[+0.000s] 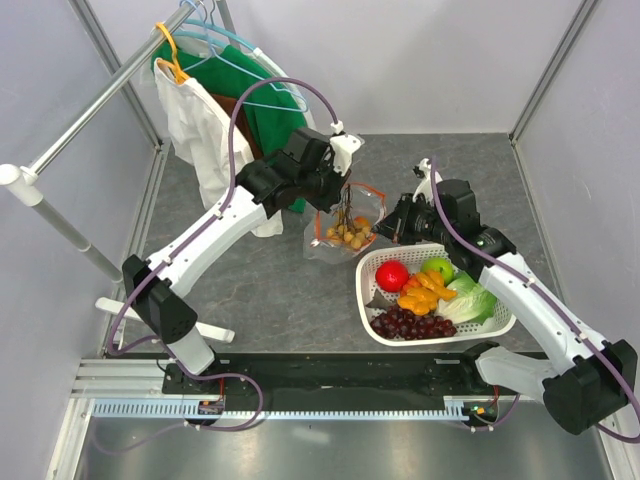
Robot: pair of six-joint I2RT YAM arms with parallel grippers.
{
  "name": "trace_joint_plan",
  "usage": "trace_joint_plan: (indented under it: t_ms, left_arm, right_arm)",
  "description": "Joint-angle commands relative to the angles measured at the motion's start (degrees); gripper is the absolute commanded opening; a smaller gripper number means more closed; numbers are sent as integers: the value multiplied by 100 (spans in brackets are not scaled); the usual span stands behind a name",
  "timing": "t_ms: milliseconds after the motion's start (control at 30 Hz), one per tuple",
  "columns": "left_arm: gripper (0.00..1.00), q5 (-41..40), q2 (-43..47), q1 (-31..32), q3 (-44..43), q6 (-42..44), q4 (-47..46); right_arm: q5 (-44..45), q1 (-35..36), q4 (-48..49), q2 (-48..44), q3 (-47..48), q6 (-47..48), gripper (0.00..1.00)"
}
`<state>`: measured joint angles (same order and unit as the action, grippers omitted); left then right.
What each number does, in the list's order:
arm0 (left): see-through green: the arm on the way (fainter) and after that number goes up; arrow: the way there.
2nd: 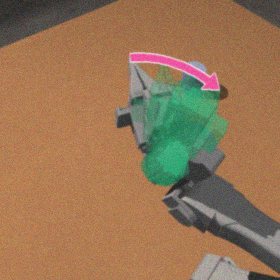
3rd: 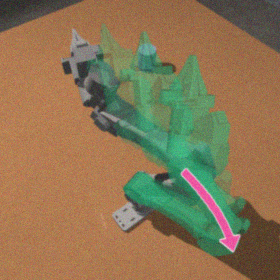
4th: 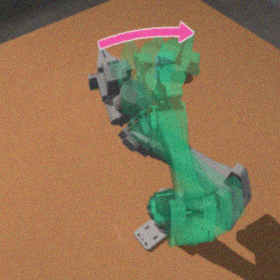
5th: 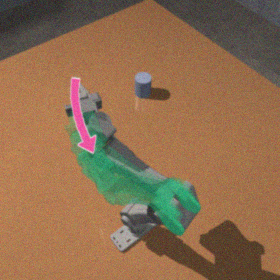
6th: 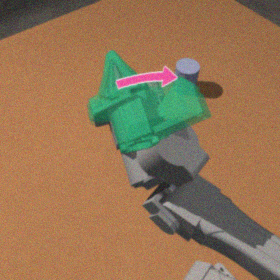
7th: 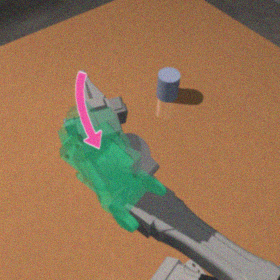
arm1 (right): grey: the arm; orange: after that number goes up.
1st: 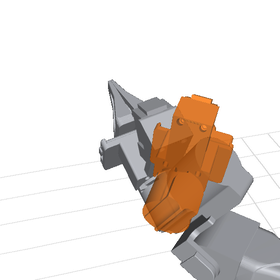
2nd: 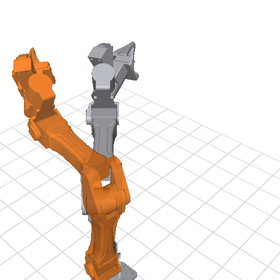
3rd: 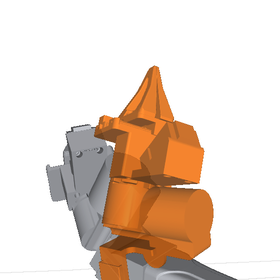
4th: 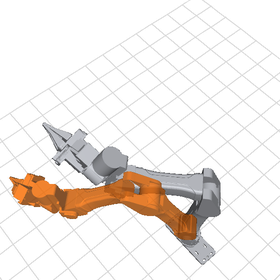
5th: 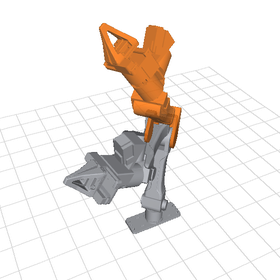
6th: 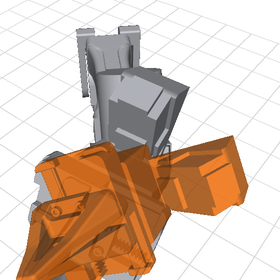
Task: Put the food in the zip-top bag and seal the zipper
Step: Adjust the zipper food storage bag at the center of the board.
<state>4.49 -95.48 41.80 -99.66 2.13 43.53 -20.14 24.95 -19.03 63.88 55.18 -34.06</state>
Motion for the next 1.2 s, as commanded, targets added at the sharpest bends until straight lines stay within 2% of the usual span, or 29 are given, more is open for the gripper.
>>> trace_joint_plan:
  t_ms: [0, 200, 300, 400, 433, 567, 600, 633, 667, 700, 733, 867, 1033, 1167]
  left_arm:
    - [2, -186, 65, 4, -168, 779, 515]
    - [6, -361, -93, 12, -290, 1140, 893]
    - [6, -344, -67, 38, -169, 1123, 1044]
    - [8, -808, 21, 179, 16, 1281, 851]
    - [10, -792, 30, 179, -1, 1290, 824]
    - [28, -477, 293, 188, -54, 1342, 438]
    - [27, -302, 276, 179, -89, 1343, 455]
    - [22, -195, 224, 188, -133, 1290, 516]
    - [8, -3, 162, 162, -211, 1159, 629]
    - [4, 425, 48, 153, -430, 1106, 892]
    - [2, 465, 56, 153, -501, 1044, 920]
    - [3, 254, 74, 144, -485, 964, 780]
    - [2, 113, -277, 135, -370, 983, 972]
    - [2, 289, -541, 109, -283, 754, 1026]
  right_arm:
    - [-17, -17, -215, -16, 29, 338, 0]
    - [72, -34, -374, 177, -69, 963, 0]
    - [-576, -17, -374, 143, 203, 683, 0]
    - [-878, -16, -172, 81, 414, 655, 0]
    - [-886, -16, -180, 55, 476, 760, 0]
    - [-1174, -16, -110, 63, 477, 814, 0]
    - [-1211, -16, -58, 72, 450, 761, 0]
    - [-1185, -16, -5, 90, 389, 770, 0]
    - [-1133, -16, -13, 107, 371, 796, 0]
    - [-1150, -16, -31, 194, 388, 840, 0]
    - [-1167, -16, -118, 248, 528, 918, 0]
    - [-1185, -25, -172, 301, 749, 972, 0]
    - [-1237, 1, -408, 625, 188, 1411, 0]
    - [-1913, 124, -243, 653, 274, 1596, 0]
